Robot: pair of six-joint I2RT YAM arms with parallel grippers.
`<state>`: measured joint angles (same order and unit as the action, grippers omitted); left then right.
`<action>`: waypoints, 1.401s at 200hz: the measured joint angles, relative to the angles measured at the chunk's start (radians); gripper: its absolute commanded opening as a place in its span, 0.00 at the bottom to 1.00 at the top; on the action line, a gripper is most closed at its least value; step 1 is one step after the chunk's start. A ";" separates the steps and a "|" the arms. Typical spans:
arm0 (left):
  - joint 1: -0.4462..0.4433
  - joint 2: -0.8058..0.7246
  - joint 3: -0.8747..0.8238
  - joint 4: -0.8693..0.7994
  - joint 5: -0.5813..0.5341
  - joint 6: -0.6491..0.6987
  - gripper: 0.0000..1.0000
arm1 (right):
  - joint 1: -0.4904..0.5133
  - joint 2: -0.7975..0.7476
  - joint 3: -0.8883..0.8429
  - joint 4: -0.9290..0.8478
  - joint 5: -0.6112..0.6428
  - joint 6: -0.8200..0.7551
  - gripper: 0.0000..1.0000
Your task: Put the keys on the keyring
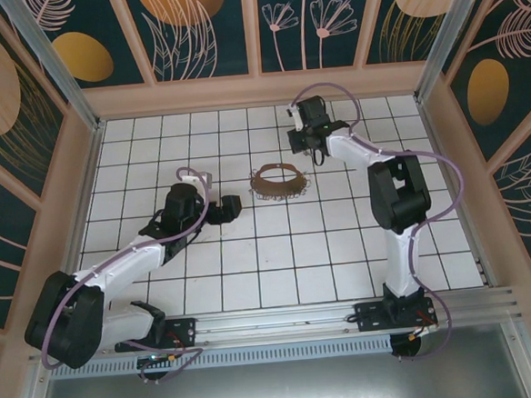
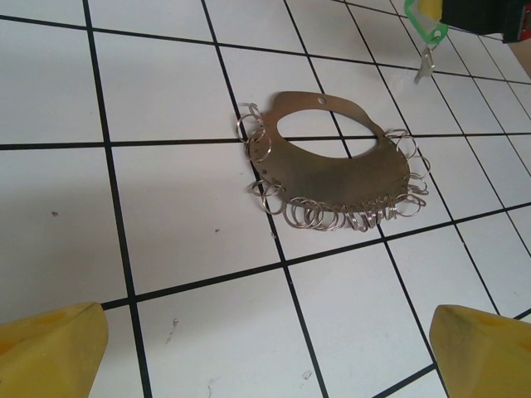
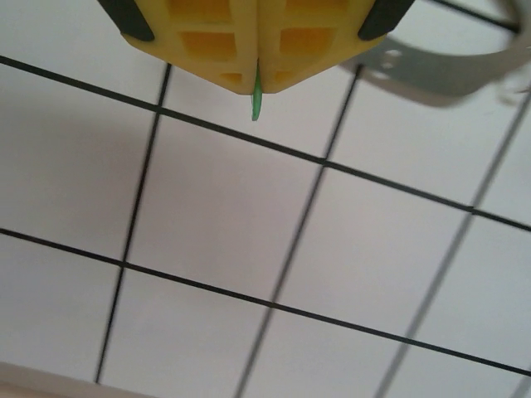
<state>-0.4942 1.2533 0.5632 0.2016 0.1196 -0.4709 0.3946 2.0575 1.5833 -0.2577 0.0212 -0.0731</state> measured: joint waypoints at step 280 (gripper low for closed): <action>-0.071 -0.035 0.049 -0.021 -0.027 0.052 0.99 | 0.045 -0.053 -0.303 0.039 -0.090 0.055 0.36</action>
<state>-0.5655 1.2179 0.6121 0.1810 0.0921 -0.4191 0.4397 2.0045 1.2804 -0.2184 -0.0689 -0.0181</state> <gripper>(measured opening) 0.988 0.361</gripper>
